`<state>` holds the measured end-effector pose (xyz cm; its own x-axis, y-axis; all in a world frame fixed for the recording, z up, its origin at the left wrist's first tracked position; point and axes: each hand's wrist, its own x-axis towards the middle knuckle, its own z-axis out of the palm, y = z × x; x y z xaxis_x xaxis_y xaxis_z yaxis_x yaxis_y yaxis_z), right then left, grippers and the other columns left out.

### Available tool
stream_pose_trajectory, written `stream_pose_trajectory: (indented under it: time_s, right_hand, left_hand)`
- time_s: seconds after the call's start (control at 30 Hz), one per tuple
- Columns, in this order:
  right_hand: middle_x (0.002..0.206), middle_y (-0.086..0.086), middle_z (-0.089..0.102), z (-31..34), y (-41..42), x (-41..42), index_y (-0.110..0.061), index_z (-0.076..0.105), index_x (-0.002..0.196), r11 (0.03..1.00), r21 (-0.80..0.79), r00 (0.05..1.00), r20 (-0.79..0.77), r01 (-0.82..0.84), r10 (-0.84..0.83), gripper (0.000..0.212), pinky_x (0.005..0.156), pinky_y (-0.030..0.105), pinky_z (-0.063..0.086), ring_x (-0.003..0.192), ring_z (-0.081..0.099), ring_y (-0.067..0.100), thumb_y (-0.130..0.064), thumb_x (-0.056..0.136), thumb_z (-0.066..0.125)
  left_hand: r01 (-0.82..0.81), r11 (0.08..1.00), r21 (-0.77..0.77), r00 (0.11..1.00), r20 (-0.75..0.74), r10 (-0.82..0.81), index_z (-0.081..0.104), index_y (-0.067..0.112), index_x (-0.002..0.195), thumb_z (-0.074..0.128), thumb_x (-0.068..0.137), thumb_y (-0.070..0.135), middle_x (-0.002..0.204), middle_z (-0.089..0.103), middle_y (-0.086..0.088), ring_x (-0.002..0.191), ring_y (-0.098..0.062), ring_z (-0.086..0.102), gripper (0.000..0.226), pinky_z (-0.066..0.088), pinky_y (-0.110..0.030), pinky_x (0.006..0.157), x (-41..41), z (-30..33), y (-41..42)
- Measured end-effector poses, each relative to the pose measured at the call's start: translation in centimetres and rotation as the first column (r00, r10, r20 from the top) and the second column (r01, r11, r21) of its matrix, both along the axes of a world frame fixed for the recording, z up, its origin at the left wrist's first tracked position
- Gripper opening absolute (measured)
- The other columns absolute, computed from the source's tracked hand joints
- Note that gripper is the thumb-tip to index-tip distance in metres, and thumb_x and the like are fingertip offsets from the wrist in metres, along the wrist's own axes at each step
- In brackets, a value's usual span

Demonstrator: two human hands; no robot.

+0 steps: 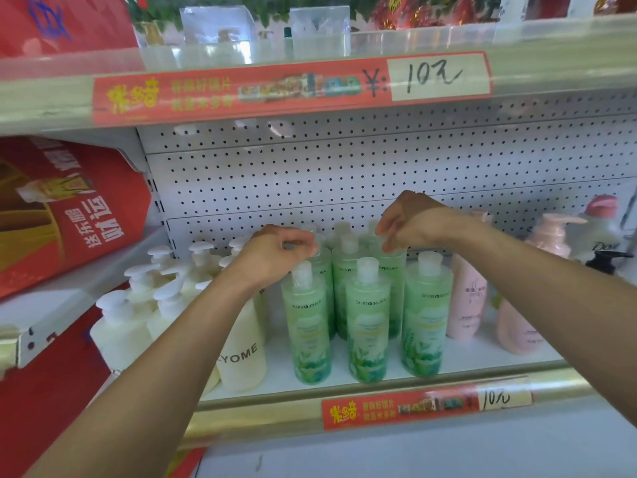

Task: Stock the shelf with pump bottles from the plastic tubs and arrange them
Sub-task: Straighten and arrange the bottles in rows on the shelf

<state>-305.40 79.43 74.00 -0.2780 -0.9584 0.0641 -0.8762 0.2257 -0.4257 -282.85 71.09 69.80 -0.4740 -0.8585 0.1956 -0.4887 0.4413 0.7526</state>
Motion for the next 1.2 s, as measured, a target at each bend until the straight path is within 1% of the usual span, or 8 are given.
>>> stream_pose_trajectory:
  time_s: [0.2, 0.37, 0.5, 0.57, 0.63, 0.77, 0.9, 1.2]
  right_hand:
    - [0.112, -0.006, 0.064, -0.2, -0.2, -0.3, -0.021, 0.067, 0.119, 1.000, 0.018, 0.999, 0.029, -0.015, 0.014, 0.038, 0.083, 0.022, 0.044, 0.097, 0.058, 0.011, -0.021, 0.082, 0.077]
    - [0.132, -0.007, 0.056, -1.6, 1.2, 0.0, -0.026, 0.055, 0.136, 0.984, -0.179, 0.976, 0.214, 0.004, 0.035, 0.052, 0.097, 0.024, 0.039, 0.119, 0.051, 0.011, -0.045, 0.089, 0.064]
    - [0.133, -0.001, 0.051, -4.0, 5.1, 2.2, -0.018, 0.051, 0.136, 0.683, -0.730, 0.997, 0.040, -0.016, 0.067, 0.047, 0.103, 0.028, 0.038, 0.124, 0.045, 0.013, -0.034, 0.093, 0.061]
    - [0.127, -0.001, 0.048, -5.6, 7.4, 4.0, -0.013, 0.051, 0.133, 0.523, -0.847, 0.991, -0.036, -0.097, 0.126, 0.044, 0.099, 0.018, 0.040, 0.117, 0.047, 0.011, -0.021, 0.092, 0.065]
    - [0.125, -0.003, 0.045, -8.3, 9.4, 5.7, -0.010, 0.050, 0.131, 0.488, -0.864, 0.979, -0.030, -0.127, 0.202, 0.047, 0.096, 0.013, 0.040, 0.113, 0.050, 0.009, -0.014, 0.088, 0.069]
    - [0.123, -0.015, 0.041, -13.9, 11.1, 7.4, -0.024, 0.038, 0.138, 0.675, -0.738, 0.967, 0.167, -0.008, 0.194, 0.060, 0.091, 0.018, 0.049, 0.107, 0.054, -0.002, -0.023, 0.086, 0.069]
    - [0.141, -0.009, 0.045, -17.2, 10.7, 7.4, -0.024, 0.018, 0.150, 0.904, -0.422, 0.993, 0.113, 0.073, -0.027, 0.076, 0.080, 0.038, 0.054, 0.093, 0.064, 0.010, -0.037, 0.090, 0.063]
    - [0.097, 0.001, 0.068, -17.7, 7.7, 8.1, -0.016, 0.035, 0.127, 0.952, -0.267, 0.988, -0.006, 0.149, -0.156, 0.054, 0.068, 0.035, 0.046, 0.090, 0.067, 0.024, -0.045, 0.090, 0.061]
  left_hand:
    - [0.015, 1.000, 0.003, 1.000, -0.023, -0.015, 0.065, 0.035, 0.119, 0.058, 0.093, 0.046, 0.122, 0.063, 0.012, 0.114, -0.008, 0.057, 0.029, 0.043, -0.026, 0.098, -0.1, -0.2, 0.5]
    - [-0.011, 0.999, 0.037, 0.975, -0.223, 0.019, 0.024, 0.042, 0.151, 0.026, 0.092, 0.071, 0.154, 0.031, 0.019, 0.140, -0.005, 0.031, 0.066, 0.019, -0.032, 0.118, -0.3, -1.8, 2.9]
    - [-0.089, 0.995, -0.055, 0.938, -0.341, 0.065, 0.012, 0.035, 0.155, 0.031, 0.093, 0.067, 0.158, 0.020, 0.017, 0.139, 0.004, 0.021, 0.072, 0.018, -0.029, 0.118, 0.2, -5.2, 6.4]
    - [-0.108, 0.989, -0.100, 0.935, -0.349, 0.067, 0.009, 0.037, 0.154, 0.040, 0.089, 0.071, 0.161, 0.018, 0.014, 0.145, -0.001, 0.020, 0.079, 0.021, -0.039, 0.121, 0.6, -7.7, 7.5]
    - [-0.111, 0.990, -0.093, 0.934, -0.350, 0.072, 0.009, 0.042, 0.152, 0.054, 0.086, 0.066, 0.160, 0.022, 0.014, 0.145, -0.005, 0.025, 0.083, 0.029, -0.044, 0.118, 1.0, -10.1, 8.1]
    - [-0.151, 0.988, -0.045, 0.936, -0.329, 0.128, 0.007, 0.043, 0.151, 0.080, 0.075, 0.034, 0.150, 0.039, 0.015, 0.132, -0.007, 0.045, 0.105, 0.043, -0.044, 0.108, 1.4, -13.6, 8.6]
    - [-0.194, 0.980, -0.034, 0.963, -0.196, 0.184, 0.032, 0.037, 0.141, 0.083, 0.074, 0.025, 0.132, 0.051, 0.017, 0.120, -0.009, 0.054, 0.086, 0.048, -0.037, 0.100, 1.6, -15.6, 8.3]
    - [-0.225, 0.973, -0.058, 0.956, -0.206, 0.209, 0.043, 0.029, 0.138, 0.083, 0.073, 0.029, 0.118, 0.059, 0.016, 0.110, -0.007, 0.056, 0.076, 0.049, -0.030, 0.091, 1.6, -15.9, 7.8]
